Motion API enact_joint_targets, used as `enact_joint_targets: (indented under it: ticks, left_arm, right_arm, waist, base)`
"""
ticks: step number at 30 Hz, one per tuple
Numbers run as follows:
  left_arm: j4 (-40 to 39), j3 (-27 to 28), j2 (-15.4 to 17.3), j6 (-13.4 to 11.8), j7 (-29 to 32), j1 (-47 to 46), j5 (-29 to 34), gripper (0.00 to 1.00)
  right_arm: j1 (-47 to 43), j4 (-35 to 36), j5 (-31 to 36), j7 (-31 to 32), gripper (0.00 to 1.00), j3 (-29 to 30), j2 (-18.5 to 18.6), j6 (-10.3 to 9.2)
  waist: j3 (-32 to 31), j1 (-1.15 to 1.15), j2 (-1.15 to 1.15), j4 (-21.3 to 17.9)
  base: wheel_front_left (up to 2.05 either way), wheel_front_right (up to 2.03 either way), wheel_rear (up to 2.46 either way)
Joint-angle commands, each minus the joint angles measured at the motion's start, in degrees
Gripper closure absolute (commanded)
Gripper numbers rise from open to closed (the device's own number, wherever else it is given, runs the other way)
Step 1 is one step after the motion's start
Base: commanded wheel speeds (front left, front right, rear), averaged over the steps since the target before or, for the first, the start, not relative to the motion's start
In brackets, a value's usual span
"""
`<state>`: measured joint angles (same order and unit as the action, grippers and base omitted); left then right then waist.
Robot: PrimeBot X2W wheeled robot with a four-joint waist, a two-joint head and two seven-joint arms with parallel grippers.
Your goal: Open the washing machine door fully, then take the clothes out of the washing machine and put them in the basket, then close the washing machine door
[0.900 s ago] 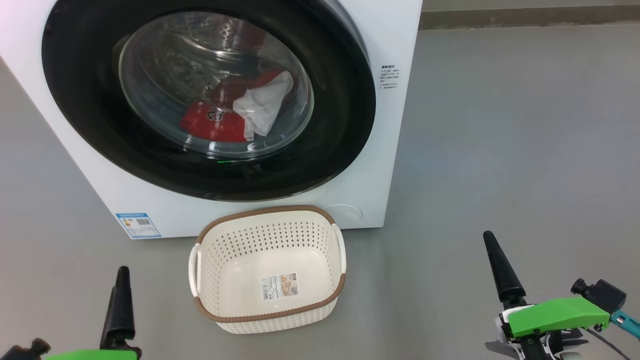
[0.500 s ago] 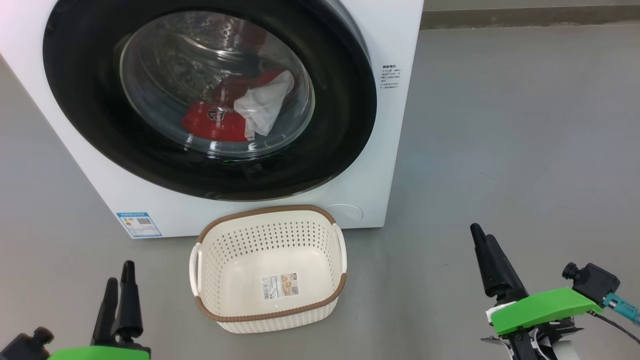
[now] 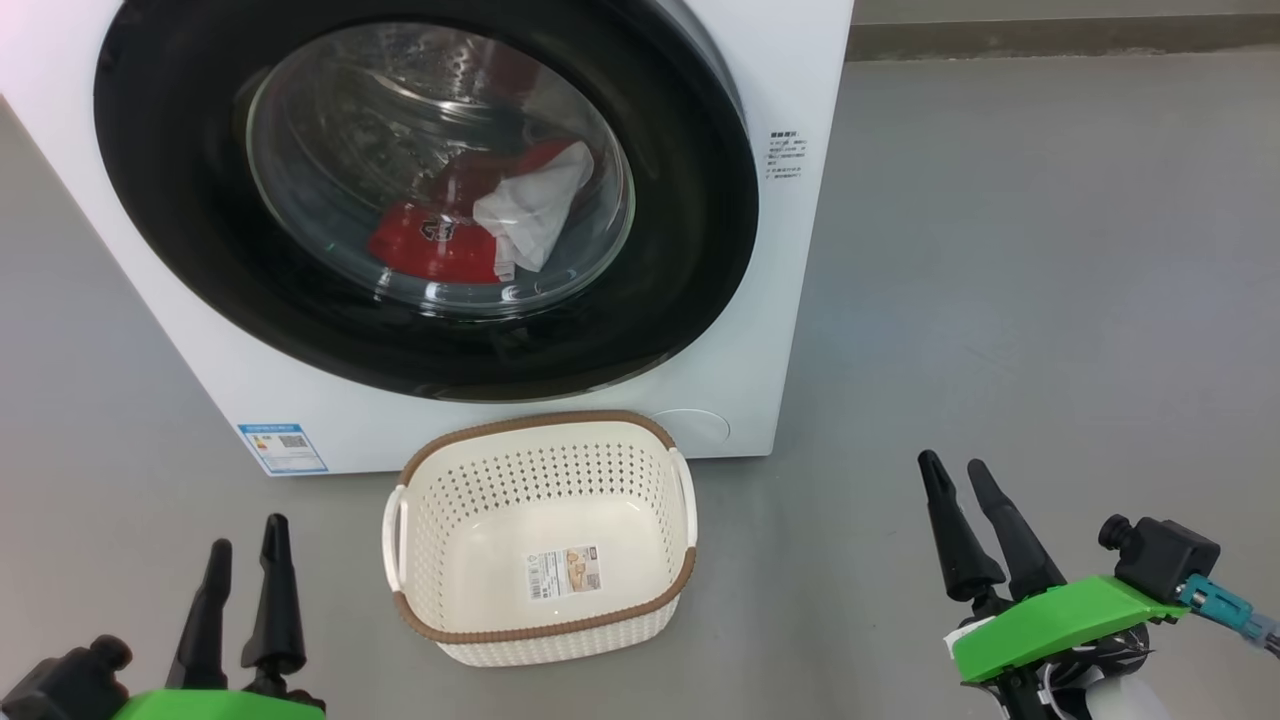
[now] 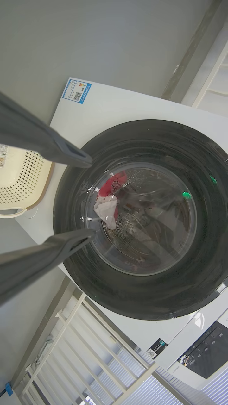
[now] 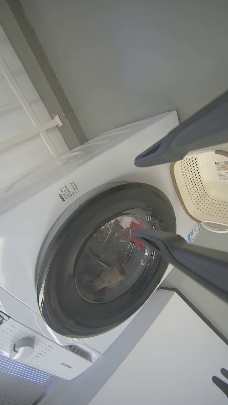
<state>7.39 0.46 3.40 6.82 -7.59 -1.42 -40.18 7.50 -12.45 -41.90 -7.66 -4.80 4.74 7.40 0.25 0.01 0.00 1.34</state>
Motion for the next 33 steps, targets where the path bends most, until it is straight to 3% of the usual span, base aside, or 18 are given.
enact_joint_targets:
  ticks: [1,33]
  left_arm:
    - [-1.93,1.18,0.94,0.44,-0.76,-1.34,2.17,0.00]
    - [-4.53,1.09,0.66,0.62,-6.03,-1.25,21.90,0.00]
  right_arm:
    - [3.24,1.91,2.18,-0.78,0.00,-1.03,-0.19,0.06]
    - [5.20,0.53,23.63,-5.97,0.00,-2.55,-0.71,0.08]
  waist:
    - [0.00,0.00,0.00,0.03]
    - [-0.05,0.00,0.00,0.75]
  base:
    - [0.00,0.00,0.00]
    - [0.00,0.00,0.00]
